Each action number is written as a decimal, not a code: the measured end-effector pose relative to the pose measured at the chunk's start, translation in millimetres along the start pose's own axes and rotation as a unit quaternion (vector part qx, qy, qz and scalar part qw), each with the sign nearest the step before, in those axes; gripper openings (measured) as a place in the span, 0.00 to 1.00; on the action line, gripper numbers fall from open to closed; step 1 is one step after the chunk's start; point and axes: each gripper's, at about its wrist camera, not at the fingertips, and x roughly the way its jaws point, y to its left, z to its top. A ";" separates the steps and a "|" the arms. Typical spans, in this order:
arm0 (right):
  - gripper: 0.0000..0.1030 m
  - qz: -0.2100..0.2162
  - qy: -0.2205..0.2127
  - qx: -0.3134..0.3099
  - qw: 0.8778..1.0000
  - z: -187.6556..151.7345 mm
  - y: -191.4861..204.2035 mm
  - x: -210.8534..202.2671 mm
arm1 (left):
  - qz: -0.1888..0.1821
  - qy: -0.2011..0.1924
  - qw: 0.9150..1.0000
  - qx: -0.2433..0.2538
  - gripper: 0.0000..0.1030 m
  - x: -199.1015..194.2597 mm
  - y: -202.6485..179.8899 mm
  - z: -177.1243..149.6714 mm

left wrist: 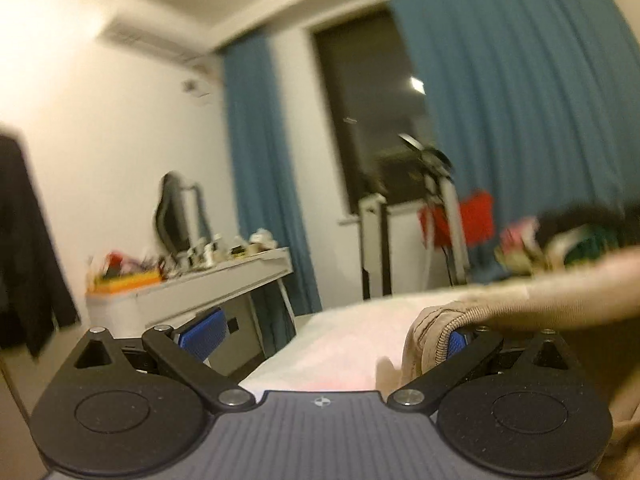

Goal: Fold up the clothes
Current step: 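Lift the sweatshirt high with both grippers and shake it out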

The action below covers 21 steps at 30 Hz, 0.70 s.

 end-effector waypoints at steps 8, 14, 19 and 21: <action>0.82 0.044 0.089 -0.032 0.995 -8.5 27.2 -3.3 | 0.001 -0.036 0.990 -0.134 1.00 -8.4 69.2 70.1; 0.82 0.017 -0.008 0.017 1.000 46.4 1.5 -66.6 | -0.020 -0.068 0.985 -0.158 1.00 -42.9 97.7 133.6; 0.82 0.017 -0.129 0.035 0.991 145.2 -28.3 -137.6 | -0.035 -0.127 0.975 -0.181 1.00 -73.6 121.8 226.5; 0.82 0.025 -0.170 0.035 0.985 184.3 -37.2 -167.7 | -0.039 -0.158 0.969 -0.186 1.00 -87.1 133.7 266.3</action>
